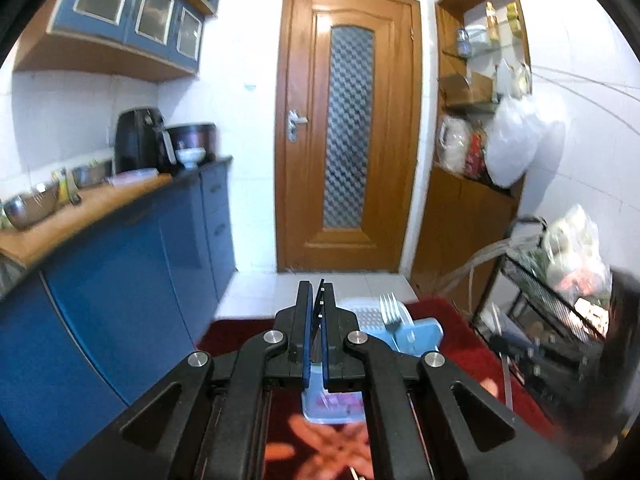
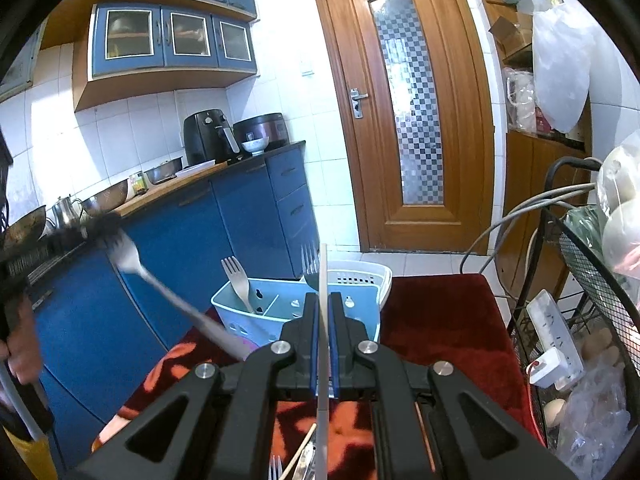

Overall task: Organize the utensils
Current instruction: 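Carry both held utensils to the blue caddy and lower them inside, then open both tools to release the utensils and withdraw toward the table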

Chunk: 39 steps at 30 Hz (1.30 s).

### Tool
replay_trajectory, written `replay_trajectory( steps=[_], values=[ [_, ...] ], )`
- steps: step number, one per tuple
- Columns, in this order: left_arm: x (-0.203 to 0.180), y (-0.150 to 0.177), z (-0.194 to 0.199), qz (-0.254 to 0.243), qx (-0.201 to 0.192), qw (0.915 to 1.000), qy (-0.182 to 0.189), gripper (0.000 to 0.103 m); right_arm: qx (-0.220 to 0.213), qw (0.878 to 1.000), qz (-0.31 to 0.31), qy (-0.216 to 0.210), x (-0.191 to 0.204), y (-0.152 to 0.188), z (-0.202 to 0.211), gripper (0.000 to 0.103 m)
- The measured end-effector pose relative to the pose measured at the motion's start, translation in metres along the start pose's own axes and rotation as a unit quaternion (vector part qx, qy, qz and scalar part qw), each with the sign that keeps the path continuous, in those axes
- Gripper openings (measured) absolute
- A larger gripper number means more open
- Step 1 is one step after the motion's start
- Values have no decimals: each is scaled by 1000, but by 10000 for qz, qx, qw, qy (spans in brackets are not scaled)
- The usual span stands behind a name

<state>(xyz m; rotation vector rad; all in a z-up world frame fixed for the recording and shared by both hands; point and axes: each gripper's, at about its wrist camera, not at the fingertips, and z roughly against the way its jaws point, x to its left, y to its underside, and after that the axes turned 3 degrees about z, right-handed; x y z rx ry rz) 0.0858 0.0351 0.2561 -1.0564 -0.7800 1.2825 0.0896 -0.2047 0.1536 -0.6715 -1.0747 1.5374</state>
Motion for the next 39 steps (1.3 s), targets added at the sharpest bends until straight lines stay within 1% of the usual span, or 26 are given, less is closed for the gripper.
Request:
replay_trajectory(
  steps=[3,6,9,11,17,23,26,29,31,36,39],
  values=[
    [2,-19,-1,-93,-117,9997,-184,1,18,10000,-2,-9,0,0,-3,6],
    [-4,-31,-9,-307,-150,9986,-398,1,23,10000,-8,-8,-1,-1,-7,6],
    [-10,-32,-23,-537,-75,9967,-600,1,-17,10000,-22,12,-3,-6,-9,6],
    [-15,-29,-34,-615,19,9960,-655,1,-54,10000,-41,24,-5,-10,-11,6],
    [-19,-11,-74,-563,433,9959,-557,1,-163,9998,-38,126,-8,-30,-25,6],
    [-20,12,-106,-602,669,9945,-544,1,-411,9983,183,369,-7,-59,-34,6],
    [-19,22,-122,-548,812,9939,-502,1,-477,9978,209,407,-8,-69,-40,6],
    [-19,34,-138,-512,956,9931,-456,1,-301,9984,237,425,-11,-69,-58,6],
    [-19,40,-145,-520,1014,9925,-432,1,-149,9987,263,411,-13,-64,-69,6],
    [-19,55,-157,-375,1138,9923,-326,2,411,9983,250,317,-16,-36,-102,6],
    [-17,60,-159,-224,1121,9932,-212,3,595,9978,183,248,-20,-23,-114,6]
  ],
)
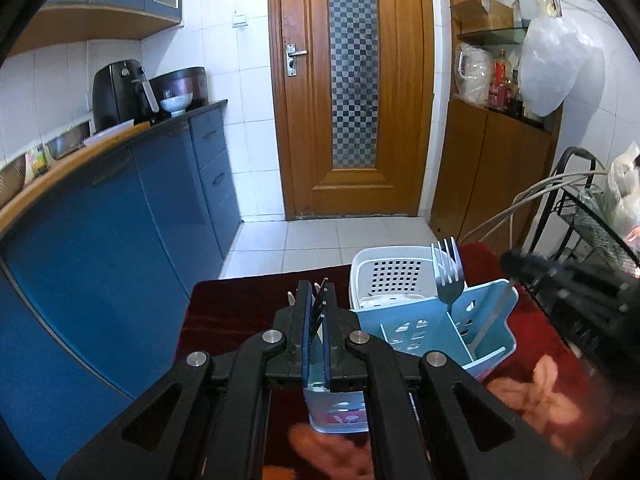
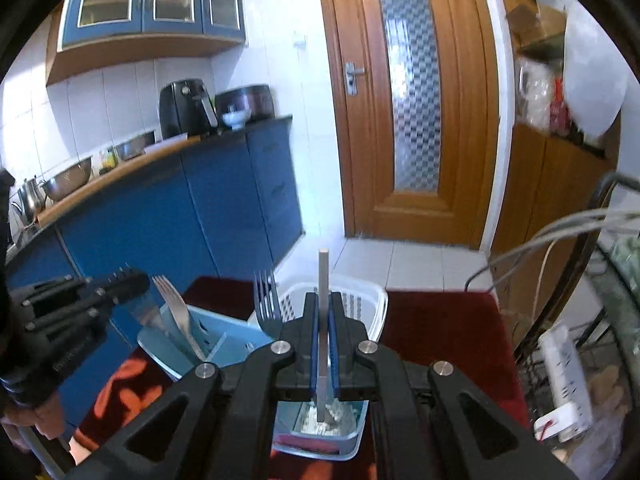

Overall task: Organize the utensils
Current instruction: 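Open both tools to release the utensils and withdraw toward the table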

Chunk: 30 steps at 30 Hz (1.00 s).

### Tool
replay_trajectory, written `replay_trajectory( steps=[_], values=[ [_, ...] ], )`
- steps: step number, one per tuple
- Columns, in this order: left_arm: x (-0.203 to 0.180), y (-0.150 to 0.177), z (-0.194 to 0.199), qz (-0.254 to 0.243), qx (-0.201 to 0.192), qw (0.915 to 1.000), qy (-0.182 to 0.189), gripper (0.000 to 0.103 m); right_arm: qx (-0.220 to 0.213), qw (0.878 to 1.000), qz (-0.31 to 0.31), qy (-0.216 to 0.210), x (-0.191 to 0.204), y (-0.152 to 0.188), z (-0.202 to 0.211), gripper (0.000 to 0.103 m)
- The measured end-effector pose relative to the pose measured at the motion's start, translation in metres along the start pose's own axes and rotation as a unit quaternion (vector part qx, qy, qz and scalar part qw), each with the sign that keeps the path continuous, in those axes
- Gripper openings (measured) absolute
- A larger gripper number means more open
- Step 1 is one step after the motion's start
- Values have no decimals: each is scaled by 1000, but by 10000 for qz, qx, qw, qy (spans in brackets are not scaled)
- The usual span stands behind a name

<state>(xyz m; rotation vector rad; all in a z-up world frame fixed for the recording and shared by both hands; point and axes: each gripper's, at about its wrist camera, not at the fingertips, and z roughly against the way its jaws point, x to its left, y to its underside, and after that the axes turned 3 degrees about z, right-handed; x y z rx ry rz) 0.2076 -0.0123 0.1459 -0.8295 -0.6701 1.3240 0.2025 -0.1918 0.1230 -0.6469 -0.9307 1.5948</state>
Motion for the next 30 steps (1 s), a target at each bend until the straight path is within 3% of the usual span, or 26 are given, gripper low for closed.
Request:
replay_trajectory(
  steps=[5,6,7,9,12,19,30],
  values=[
    [4,1,3,270,-3,9995,171,5,107,9999,-49,-106,-3,9,-6,7],
    [5,-1,6,287,-31,9994,195,12,87,9999,-70,-120,-4,9,-5,9],
    [5,-2,10,286,-70,9994,200,26,65,9999,-83,-136,-5,8,-3,17],
    [4,-5,20,238,-219,9994,149,42,5,9998,-107,-167,-6,6,3,29],
    [1,-7,38,147,-400,9990,167,43,-133,9997,-75,-211,-3,-2,14,32],
    [6,-1,73,283,-369,9985,300,44,-268,9992,-72,-272,5,-1,51,34],
    [15,46,111,233,-4,9997,74,44,422,9973,-277,-531,16,49,79,34]
  ],
)
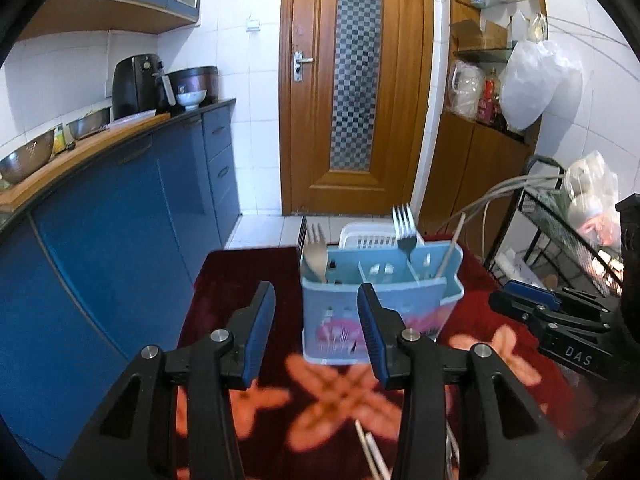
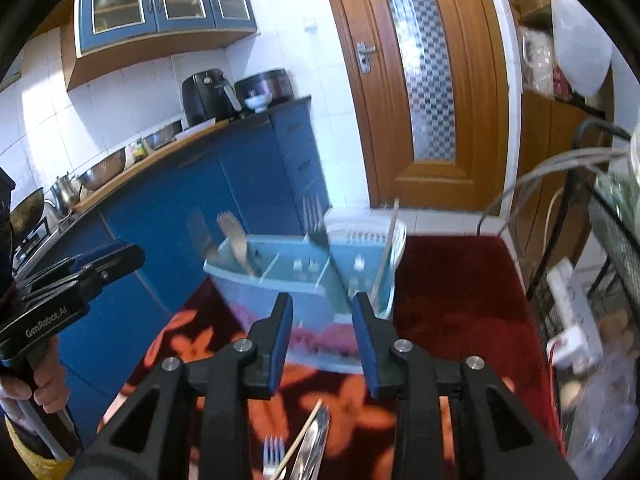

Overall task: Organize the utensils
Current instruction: 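Open both tools to release the utensils and withdraw toward the table, then grasp a wooden chopstick with the left tool while the right tool grasps a thin silver utensil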

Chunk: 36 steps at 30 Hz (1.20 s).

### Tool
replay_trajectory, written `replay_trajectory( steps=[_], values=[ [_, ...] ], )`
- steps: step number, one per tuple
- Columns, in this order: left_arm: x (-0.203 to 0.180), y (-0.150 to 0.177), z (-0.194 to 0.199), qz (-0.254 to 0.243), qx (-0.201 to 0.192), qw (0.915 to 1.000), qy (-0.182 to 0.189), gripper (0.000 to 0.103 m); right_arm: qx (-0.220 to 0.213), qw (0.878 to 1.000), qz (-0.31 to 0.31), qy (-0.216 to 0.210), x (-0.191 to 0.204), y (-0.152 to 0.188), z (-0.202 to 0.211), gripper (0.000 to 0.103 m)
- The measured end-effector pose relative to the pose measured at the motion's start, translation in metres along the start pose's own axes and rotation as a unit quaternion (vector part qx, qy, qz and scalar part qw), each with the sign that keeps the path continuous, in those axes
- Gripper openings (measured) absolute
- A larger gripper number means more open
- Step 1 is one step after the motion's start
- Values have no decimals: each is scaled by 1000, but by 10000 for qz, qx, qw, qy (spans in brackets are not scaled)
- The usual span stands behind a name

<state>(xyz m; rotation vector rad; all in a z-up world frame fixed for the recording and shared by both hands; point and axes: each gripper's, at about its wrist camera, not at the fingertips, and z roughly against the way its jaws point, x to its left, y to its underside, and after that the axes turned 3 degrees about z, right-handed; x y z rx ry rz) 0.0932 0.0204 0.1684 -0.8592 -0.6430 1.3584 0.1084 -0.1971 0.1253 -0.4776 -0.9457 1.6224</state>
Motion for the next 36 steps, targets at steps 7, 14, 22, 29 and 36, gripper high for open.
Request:
replay_trajectory(
  steps=[7,14,22,29,36],
  values=[
    [6,41,3,18,517,9986,-121,44,377,9993,33,-31,10,37,8,34],
    [5,79,3,121,888,9960,-48,44,679,9977,-40,-69,16,73,12,34],
    [-2,124,-10,167,1488,9887,-81,44,867,9961,-162,-36,15,106,20,34],
    [-7,151,-22,358,1884,9814,26,44,941,9951,-295,-51,13,131,24,34],
    [-17,165,-26,276,2013,9789,212,44,1013,9939,-423,65,6,147,21,34]
  ],
)
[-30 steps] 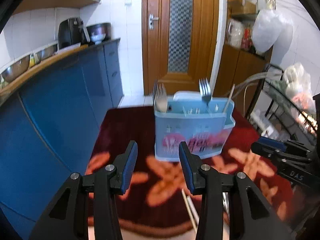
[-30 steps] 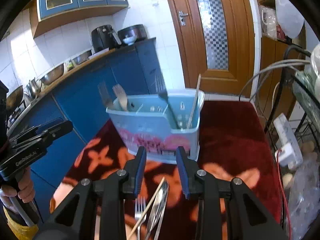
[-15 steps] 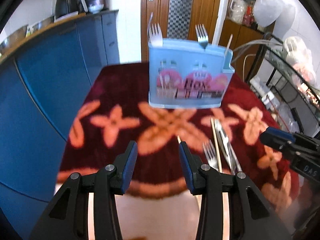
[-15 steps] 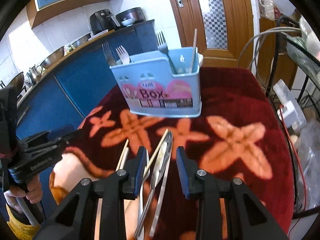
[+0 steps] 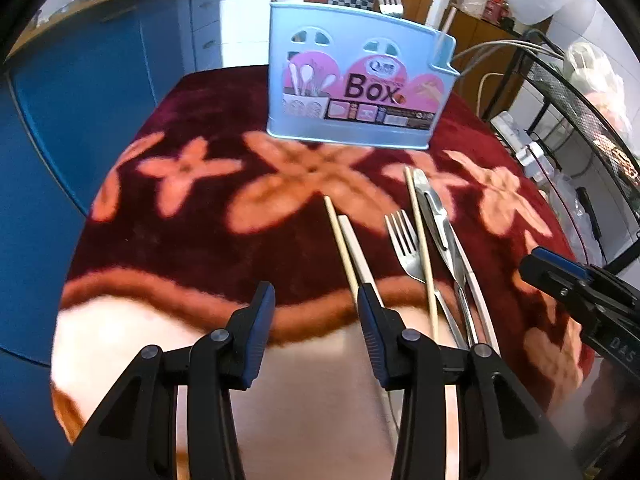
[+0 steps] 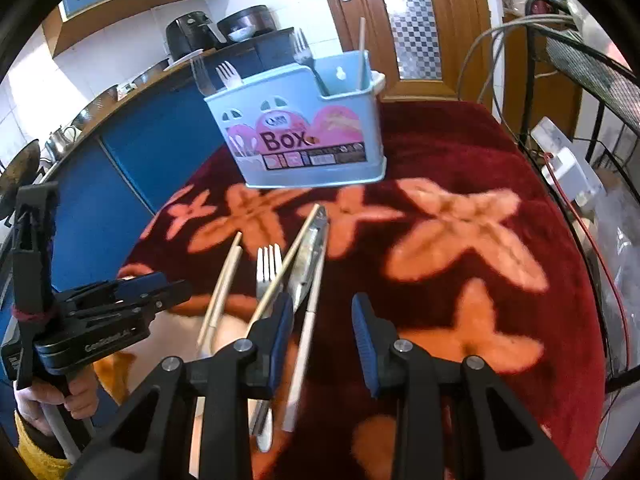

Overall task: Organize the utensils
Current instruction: 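Grasp a wooden chopstick with the left tool while the right tool grasps a thin silver utensil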

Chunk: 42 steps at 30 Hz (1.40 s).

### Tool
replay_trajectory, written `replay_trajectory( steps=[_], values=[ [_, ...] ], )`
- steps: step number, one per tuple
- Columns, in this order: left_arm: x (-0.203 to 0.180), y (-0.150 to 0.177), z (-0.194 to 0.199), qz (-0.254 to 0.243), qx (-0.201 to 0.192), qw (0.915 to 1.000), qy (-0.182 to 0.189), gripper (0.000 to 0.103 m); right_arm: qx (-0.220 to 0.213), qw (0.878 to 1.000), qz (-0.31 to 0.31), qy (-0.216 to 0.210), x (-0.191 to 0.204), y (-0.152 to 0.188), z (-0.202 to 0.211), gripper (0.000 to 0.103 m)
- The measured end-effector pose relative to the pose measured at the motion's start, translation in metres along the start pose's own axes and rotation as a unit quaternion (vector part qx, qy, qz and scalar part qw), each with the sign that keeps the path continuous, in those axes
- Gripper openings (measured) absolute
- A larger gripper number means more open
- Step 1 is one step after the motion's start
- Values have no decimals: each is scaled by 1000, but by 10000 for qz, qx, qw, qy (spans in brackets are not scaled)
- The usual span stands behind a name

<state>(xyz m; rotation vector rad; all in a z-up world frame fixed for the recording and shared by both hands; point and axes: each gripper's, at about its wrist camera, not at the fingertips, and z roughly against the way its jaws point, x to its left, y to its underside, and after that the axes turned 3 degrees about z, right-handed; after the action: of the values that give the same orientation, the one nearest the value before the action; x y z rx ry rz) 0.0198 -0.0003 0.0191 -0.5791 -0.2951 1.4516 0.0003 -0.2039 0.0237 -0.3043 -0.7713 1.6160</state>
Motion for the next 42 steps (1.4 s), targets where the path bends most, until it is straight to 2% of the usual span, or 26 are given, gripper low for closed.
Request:
replay_trajectory(
  steps=[8,15,18,23,26,28,31,36,42],
  values=[
    [-4,3,-17,-28,201,9998,-5,44,85,9998,-168,29,-12,8,-8,34],
    [-6,1,-24,-98,186,9998,-56,43,182,9996,-194,37,-15,11,-15,34],
    [-10,0,-33,-109,323,9994,-60,44,197,9997,-174,21,-14,11,-17,34],
    [-15,-3,-36,-207,238,9994,-172,44,233,9997,-111,20,-10,11,-19,34],
    [-11,-9,-37,-162,226,9995,-119,32,265,9996,-17,53,-8,9,-20,34],
    [-10,-14,-39,-147,254,9996,-19,15,306,9995,77,78,-5,7,-22,34],
    [-5,-19,-42,-41,333,9993,170,3,425,9988,219,64,0,4,-27,34],
    [5,-19,-40,239,285,9985,394,2,738,9965,382,-63,7,-2,-39,34],
    [16,-19,-34,422,134,9977,514,2,1094,9922,597,-71,12,-8,-56,23]
  ],
)
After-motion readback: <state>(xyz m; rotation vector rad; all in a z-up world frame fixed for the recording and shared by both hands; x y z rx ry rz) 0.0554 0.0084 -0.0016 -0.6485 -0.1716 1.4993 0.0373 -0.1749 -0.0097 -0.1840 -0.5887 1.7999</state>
